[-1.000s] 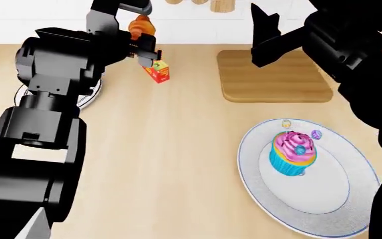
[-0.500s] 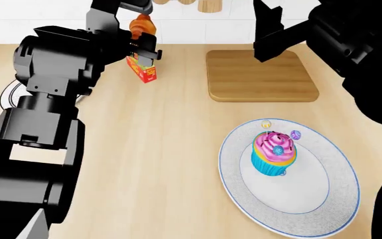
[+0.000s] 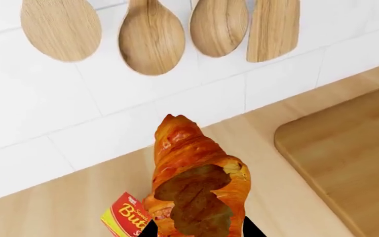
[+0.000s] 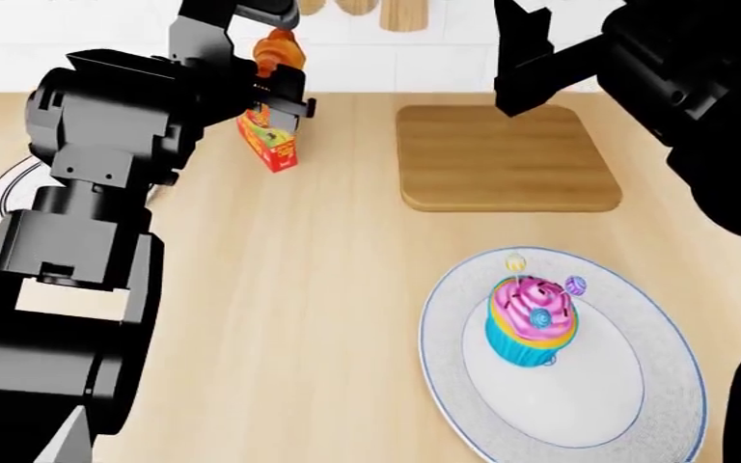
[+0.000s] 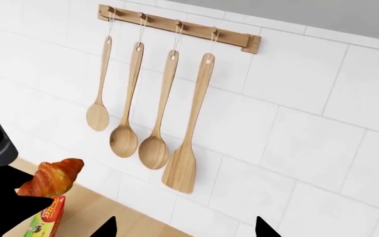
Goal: From the different types of pastries on the counter, select a croissant and place it on the cutting board. Then retrieve a jar of jam from the cabinet and place it alongside the croissant on the cutting board.
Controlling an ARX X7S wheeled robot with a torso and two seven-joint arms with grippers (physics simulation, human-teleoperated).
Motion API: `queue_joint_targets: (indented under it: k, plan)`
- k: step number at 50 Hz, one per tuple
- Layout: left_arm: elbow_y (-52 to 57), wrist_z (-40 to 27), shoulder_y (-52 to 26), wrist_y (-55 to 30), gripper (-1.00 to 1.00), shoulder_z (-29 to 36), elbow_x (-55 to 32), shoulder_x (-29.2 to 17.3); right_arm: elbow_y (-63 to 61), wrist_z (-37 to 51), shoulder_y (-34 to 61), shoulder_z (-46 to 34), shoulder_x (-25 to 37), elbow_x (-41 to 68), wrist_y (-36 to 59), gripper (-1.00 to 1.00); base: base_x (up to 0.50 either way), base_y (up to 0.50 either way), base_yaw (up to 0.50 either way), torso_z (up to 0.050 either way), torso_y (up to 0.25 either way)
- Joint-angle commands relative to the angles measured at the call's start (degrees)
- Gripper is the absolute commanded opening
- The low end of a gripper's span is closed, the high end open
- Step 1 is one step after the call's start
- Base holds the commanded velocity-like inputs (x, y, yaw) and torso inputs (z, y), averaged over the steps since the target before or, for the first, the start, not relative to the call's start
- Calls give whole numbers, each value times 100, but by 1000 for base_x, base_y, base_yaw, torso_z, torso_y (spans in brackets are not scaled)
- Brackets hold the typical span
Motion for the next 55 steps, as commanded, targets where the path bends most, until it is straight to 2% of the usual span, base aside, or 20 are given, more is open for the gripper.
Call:
queue_joint_targets:
  k: [1,44,55]
  plan:
    - [22,-44,-21,-23,-100,48,-68,-2,32,-4,30,-21,32,1,-38,100,156,0,0,0,0]
    - [38,-52,-13,-44,-100,243,-231,1,-11,-15,273,4,212,155,100,100,62,0,0,0,0]
    - [271,449,64,-195,-100,763,-237,146,-42,22,326,40,264,190,160,100,4,0,0,0,0]
